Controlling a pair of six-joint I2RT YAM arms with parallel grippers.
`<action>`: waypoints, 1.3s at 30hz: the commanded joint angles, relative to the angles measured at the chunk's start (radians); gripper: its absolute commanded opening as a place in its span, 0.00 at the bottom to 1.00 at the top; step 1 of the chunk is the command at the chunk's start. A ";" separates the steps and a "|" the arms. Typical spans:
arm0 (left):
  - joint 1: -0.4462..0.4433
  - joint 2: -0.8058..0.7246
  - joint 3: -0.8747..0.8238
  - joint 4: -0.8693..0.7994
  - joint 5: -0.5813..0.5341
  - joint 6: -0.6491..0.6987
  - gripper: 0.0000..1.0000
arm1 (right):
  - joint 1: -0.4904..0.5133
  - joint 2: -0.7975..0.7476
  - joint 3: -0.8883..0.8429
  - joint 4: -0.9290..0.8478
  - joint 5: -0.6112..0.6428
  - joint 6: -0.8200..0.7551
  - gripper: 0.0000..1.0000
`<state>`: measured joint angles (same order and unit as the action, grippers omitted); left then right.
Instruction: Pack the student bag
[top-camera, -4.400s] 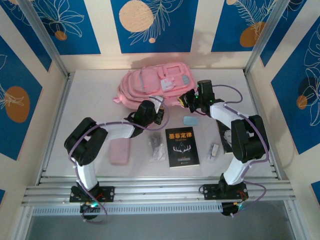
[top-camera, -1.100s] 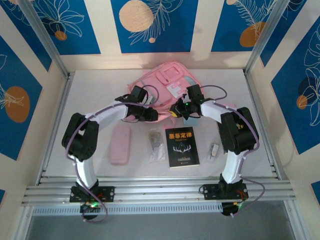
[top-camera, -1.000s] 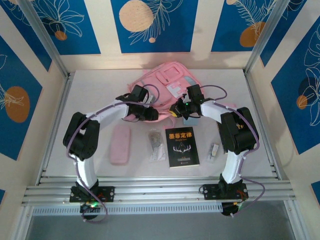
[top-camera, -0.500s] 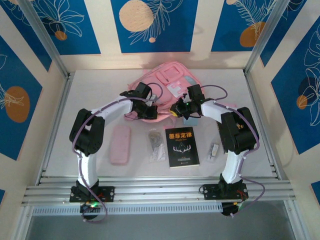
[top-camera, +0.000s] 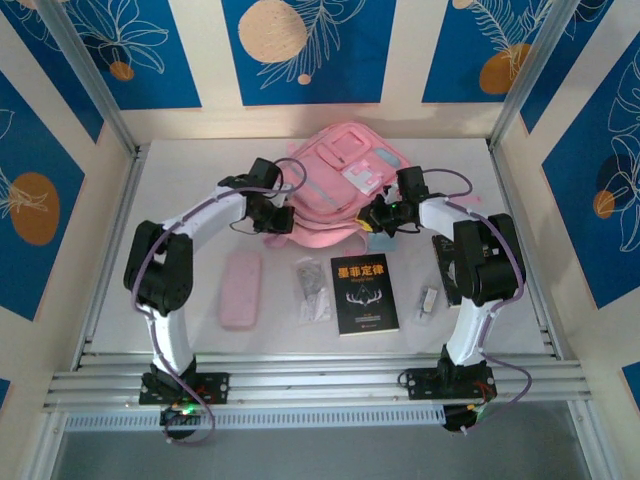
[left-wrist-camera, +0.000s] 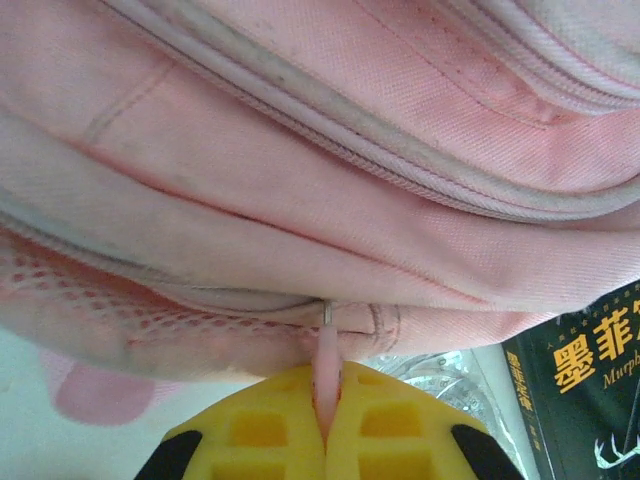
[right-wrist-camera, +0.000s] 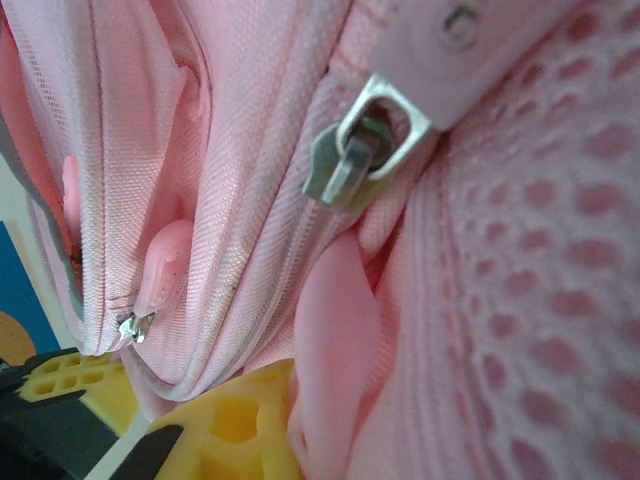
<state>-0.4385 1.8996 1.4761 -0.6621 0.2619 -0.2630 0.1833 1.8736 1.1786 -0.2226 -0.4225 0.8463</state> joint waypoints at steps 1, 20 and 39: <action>0.000 -0.062 -0.020 -0.003 0.064 -0.020 0.00 | -0.030 -0.019 0.090 0.024 0.060 -0.028 0.00; -0.208 -0.071 0.020 0.220 0.239 -0.211 0.00 | -0.019 -0.124 0.058 -0.049 0.146 0.147 0.92; -0.244 -0.040 0.071 0.154 0.260 -0.172 0.00 | 0.186 -0.290 -0.317 0.405 0.268 0.436 0.72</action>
<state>-0.6735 1.8698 1.5139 -0.5056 0.4660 -0.4656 0.3313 1.5326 0.8295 0.0479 -0.2344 1.2419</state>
